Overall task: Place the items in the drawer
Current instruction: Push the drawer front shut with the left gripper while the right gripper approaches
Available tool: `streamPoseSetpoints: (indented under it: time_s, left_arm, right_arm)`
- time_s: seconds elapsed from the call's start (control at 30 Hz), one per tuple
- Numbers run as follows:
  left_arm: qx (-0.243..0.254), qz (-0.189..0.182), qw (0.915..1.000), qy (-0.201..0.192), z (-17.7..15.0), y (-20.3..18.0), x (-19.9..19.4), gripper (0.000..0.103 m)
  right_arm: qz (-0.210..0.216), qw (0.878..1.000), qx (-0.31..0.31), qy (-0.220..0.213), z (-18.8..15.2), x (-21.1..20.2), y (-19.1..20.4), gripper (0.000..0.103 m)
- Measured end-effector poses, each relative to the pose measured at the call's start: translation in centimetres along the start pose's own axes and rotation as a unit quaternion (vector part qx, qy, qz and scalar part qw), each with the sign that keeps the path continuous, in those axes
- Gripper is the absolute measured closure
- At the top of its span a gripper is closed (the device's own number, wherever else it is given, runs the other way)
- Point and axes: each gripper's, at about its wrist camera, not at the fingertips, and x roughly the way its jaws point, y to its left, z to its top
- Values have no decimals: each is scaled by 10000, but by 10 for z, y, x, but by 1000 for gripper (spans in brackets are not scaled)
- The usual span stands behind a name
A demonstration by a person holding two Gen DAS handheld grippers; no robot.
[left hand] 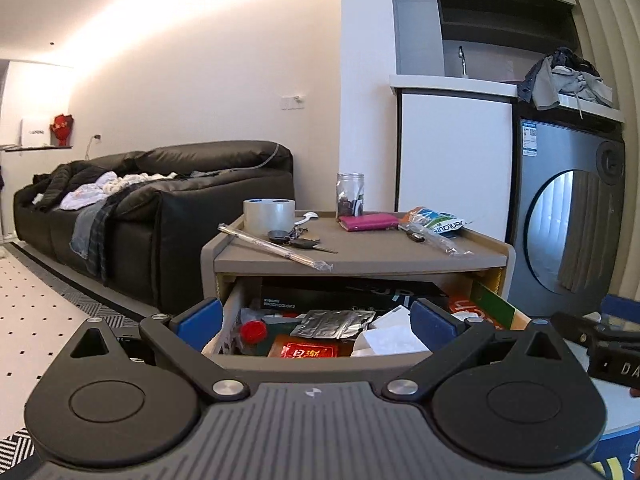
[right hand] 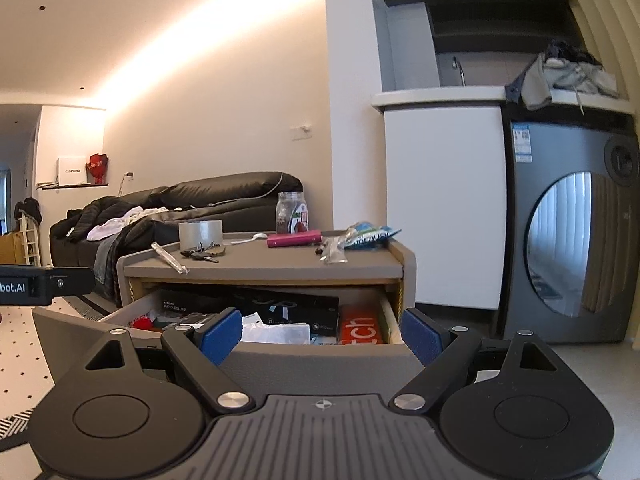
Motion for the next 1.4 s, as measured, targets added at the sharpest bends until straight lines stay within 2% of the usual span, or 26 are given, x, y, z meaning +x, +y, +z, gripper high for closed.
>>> streamPoseSetpoints:
  time_s: [0.3, 0.47, 0.6, 0.7, 0.83, 0.93, 1.1, 1.23, 1.3, 1.4]
  left_arm:
    - [-78, -134, 9999, 0, -25, -20, -13, 0]
    - [18, -58, 10000, -28, -44, -33, -18, 0]
    - [59, 17, 9998, -213, -61, -42, -25, 0]
    - [79, 69, 9995, -308, -73, -48, -27, 1]
    - [121, 110, 9988, -470, -93, -57, -30, 1]
    - [172, 109, 9989, -432, -100, -60, -28, 7]
    - [229, 119, 9989, -399, -109, -66, -24, 9]
    - [316, 55, 9986, -425, -117, -76, -21, 21]
    - [359, 40, 9985, -409, -119, -81, -19, 23]
    - [399, 1, 9984, -388, -123, -87, -16, 27]
  right_arm:
    - [80, 9999, -58, 38, -6, -28, -5, 16]
    - [109, 9997, -229, -16, -13, -32, -6, 16]
    - [161, 9985, -498, -138, -17, -33, -4, 17]
    - [16, 9989, -428, -216, -19, -37, -3, 17]
    - [49, 9990, -302, -327, -33, -47, -2, 17]
    - [-76, 9993, -269, -258, -43, -54, 2, 17]
    - [-91, 9999, 26, -129, -49, -64, 2, 17]
    - [104, 9995, -40, -294, -54, -82, 1, 17]
    - [78, 9993, -110, -350, -55, -86, 3, 17]
    - [33, 9993, 99, -359, -53, -88, 2, 17]
